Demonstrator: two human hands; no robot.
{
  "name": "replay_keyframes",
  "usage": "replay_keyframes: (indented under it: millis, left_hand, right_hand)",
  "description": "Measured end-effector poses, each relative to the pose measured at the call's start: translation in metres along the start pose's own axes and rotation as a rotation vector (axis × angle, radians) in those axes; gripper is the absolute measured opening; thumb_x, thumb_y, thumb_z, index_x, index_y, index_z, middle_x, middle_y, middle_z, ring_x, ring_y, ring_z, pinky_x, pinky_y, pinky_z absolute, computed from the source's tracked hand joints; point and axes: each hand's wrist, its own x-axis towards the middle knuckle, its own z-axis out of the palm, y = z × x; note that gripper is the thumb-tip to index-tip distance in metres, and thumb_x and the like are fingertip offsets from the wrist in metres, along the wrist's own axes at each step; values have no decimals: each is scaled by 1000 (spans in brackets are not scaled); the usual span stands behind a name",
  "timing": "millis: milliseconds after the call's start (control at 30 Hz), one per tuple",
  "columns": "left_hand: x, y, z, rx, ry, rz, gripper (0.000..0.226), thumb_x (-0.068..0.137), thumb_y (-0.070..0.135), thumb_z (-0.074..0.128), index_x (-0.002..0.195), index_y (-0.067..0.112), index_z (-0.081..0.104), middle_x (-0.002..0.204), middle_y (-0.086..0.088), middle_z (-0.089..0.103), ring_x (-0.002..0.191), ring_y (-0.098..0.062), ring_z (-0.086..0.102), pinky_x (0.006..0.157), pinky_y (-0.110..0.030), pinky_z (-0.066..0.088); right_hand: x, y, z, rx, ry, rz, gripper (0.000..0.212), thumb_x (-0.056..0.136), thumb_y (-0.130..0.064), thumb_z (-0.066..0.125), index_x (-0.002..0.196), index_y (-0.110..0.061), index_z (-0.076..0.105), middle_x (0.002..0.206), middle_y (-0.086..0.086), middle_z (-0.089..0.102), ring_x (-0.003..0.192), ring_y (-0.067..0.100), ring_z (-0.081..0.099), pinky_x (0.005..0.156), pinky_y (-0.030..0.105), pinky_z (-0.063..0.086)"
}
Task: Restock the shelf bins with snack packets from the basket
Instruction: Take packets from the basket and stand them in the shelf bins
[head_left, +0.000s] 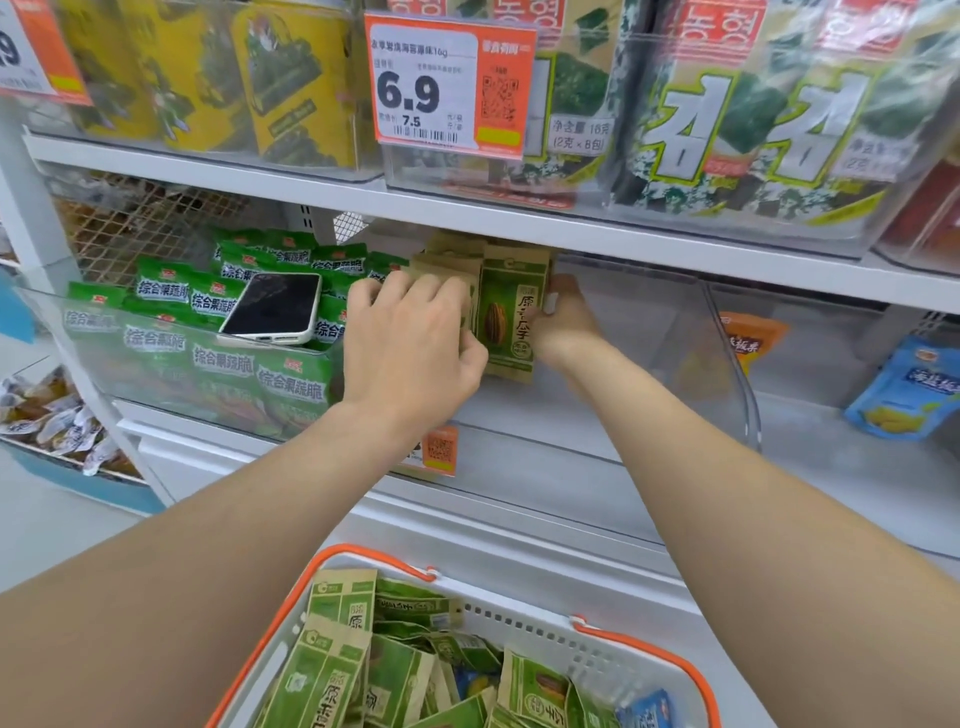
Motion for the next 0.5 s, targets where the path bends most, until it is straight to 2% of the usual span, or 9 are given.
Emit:
replay_keyframes:
  millis: [133,233,400,500]
  left_hand:
    - [0,-1,-1,-4,0,7,23,87,39,53,97,24,69,99,5,71,98,-24,60,90,-44,38]
    - [-1,-2,-1,-19,11,13,22,87,38,54,94,25,71,98,5,71,96,-24,61,89,-44,37]
    - [-1,-4,-3,-37,7,30,22,87,37,52,91,25,71,97,6,71,95,-23,60,88,-43,38]
    - [-1,-5,-5,-44,4,40,23,88,38,52,93,26,71,97,6,71,95,-23,60,89,-43,37]
  right_hand:
    - [4,7,-2,-57,92,-7,25,106,-17,49,130,-18,46,111,12,64,98,35,65,86,45,59]
    - [5,9,-1,7,139,26,22,103,-18,60,123,-15,56,109,8,65,102,32,67,88,42,60]
    - [5,10,0,68,171,48,26,98,-22,69,122,-16,62,116,11,71,100,30,71,86,40,62]
    - [7,13,-1,45,176,53,33,98,-24,70,127,-12,60,128,7,65,113,28,66,89,32,57]
